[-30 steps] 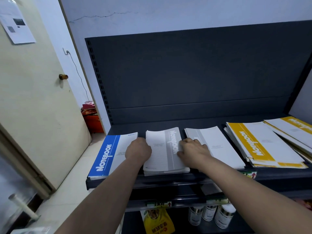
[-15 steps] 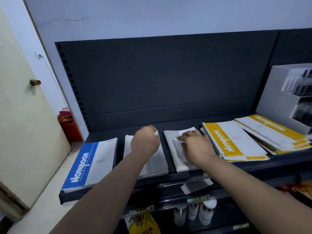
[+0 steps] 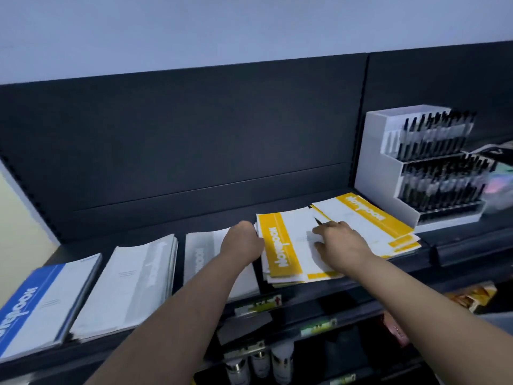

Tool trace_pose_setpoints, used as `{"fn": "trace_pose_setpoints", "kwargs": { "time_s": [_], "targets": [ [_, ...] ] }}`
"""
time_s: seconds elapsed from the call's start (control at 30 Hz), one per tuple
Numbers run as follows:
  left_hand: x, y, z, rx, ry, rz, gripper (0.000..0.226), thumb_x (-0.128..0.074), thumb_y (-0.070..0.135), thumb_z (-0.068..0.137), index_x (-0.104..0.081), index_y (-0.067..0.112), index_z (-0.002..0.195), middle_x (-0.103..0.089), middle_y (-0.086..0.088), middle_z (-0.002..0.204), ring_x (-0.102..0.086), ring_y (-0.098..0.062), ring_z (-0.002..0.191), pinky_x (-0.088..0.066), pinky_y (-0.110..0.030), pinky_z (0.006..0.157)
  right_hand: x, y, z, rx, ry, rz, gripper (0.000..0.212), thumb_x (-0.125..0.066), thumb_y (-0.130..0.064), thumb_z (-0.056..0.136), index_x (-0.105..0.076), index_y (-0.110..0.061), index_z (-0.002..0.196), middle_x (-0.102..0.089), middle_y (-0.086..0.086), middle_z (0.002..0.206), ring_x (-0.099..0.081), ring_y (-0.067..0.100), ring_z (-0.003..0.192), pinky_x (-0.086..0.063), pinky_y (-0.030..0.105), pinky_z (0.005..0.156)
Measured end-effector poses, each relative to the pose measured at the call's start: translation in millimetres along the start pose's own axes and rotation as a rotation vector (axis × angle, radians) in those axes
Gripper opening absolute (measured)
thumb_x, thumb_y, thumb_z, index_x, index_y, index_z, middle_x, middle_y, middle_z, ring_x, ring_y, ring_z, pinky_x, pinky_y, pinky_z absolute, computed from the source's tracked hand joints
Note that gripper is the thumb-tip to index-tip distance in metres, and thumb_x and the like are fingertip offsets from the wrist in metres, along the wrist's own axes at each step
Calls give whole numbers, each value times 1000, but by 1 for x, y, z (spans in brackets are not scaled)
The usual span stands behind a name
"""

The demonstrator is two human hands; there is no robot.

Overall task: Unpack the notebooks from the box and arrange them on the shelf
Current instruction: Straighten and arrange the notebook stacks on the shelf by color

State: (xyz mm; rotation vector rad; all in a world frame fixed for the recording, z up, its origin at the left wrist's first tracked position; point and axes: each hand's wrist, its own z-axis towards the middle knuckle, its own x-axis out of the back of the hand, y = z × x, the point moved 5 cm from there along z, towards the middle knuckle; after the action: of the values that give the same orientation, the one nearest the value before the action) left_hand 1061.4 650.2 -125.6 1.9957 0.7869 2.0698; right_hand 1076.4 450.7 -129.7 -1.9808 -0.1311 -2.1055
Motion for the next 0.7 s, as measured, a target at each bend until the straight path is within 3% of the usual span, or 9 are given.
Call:
{"fn": "trace_pose_setpoints", "kwargs": {
  "time_s": [0.17, 0.4, 0.47, 0.6, 0.7],
  "targets": [
    [-18, 21, 4, 145, -17, 30, 20, -57, 20, 89, -59, 7, 104, -65, -12, 112, -62, -27, 104, -42, -29, 71, -11, 14, 17, 101, -121, 146, 41, -48, -31, 95, -52, -11, 129, -59, 11, 126, -55, 29, 115, -49, 38, 92],
    [-20, 30, -4, 236, 15, 46, 21, -68, 28, 82, -63, 13, 97, -68, -4, 100, -65, -24, 92, -48, -29, 68, -16, 18, 28, 198, -177, 189, 26, -53, -26, 91, -58, -10, 111, -61, 11, 116, -57, 28, 107, -48, 35, 81],
    [-21, 30, -3, 248, 4, 18, 25, -70, 29, 82, -65, 13, 100, -68, -4, 101, -65, -24, 94, -51, -30, 73, -17, 17, 27, 197, -179, 196, 26, -53, -25, 92, -58, -9, 112, -60, 12, 116, -57, 28, 108, -46, 34, 81],
    [-24, 28, 0, 274, -35, -32, 30, -72, 30, 82, -65, 13, 106, -68, -5, 107, -65, -25, 98, -55, -35, 84, -20, 20, 28, 160, -194, 219, 14, -54, -26, 91, -50, -13, 88, -60, 10, 106, -58, 26, 99, -40, 30, 69],
    [-27, 29, 1, 283, -49, -44, 34, -73, 31, 83, -63, 13, 110, -67, -5, 111, -65, -25, 102, -54, -35, 86, -21, 23, 28, 141, -208, 240, 15, -55, -28, 91, -49, -14, 88, -60, 9, 106, -58, 24, 98, -40, 29, 69]
  ]
}}
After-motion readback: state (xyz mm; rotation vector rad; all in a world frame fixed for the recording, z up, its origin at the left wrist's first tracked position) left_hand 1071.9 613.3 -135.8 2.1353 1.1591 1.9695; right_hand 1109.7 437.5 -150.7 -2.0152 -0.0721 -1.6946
